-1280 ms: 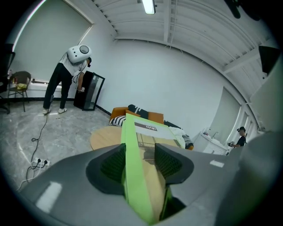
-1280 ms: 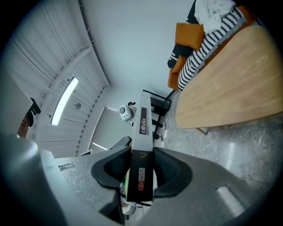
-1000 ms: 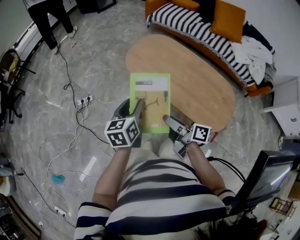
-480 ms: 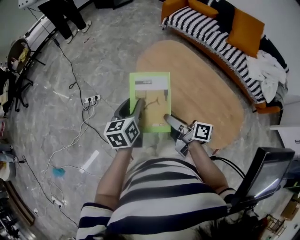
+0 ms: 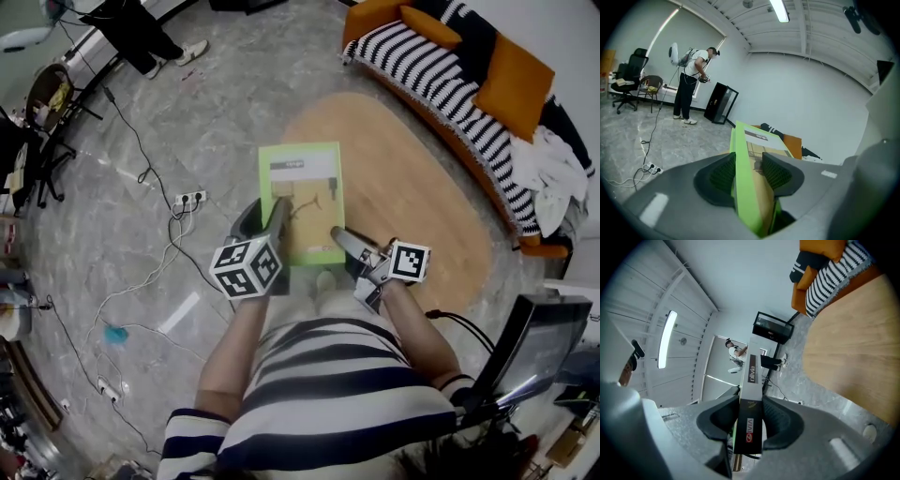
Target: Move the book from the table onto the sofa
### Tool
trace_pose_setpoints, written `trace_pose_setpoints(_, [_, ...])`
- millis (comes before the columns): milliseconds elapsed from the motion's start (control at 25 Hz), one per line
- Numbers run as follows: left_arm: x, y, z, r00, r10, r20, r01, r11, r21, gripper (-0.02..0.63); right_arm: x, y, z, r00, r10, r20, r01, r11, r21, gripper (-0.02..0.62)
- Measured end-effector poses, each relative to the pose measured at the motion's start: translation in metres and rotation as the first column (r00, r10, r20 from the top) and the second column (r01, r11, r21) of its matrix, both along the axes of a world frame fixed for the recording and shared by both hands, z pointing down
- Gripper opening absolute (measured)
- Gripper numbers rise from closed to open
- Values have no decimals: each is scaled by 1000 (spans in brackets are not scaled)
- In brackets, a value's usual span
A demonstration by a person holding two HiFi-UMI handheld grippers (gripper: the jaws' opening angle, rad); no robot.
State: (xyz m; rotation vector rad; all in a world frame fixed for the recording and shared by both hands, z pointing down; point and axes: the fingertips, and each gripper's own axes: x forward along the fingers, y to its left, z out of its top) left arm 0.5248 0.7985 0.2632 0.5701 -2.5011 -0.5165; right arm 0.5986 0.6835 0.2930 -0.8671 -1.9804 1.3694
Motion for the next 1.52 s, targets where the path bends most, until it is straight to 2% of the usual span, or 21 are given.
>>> trace_pose_setpoints(280, [-30,8,2,1000,6,-5,-6,1000,1,176,-29,9,1,1000,-4,-11,4,1000,-4,149])
trace_pose_setpoints(520, [-75,29,0,999,48,-4,-48,999,12,176,-69,33,-1,999,42,-16,-42,999,4,149])
trace_pose_setpoints(720, [-121,67,-6,993,117,8,-117,993,-10,175,-109,78,-4,996,87,-1,-87,996,-15,149])
trace_pose_setpoints(960, [-174,124,-5,990,143,9,-143,990,-3,173,-159,136,-2,992,123,-2,-123,992,-7,149])
trace_pose_setpoints(1200, [-210,162,-2,986,168,-5,-168,986,5,173,-192,177,-3,991,135,-14,-135,991,-2,149])
trace_pose_setpoints(1320, [-219,167,-1,986,168,-12,-168,986,16,172,-200,181,-1,990,136,-34,-136,991,7,149])
trace_pose_setpoints(1520, [-229,172,3,991,133,1,-133,991,31,172,-214,181,2,993,120,-10,-120,992,26,149])
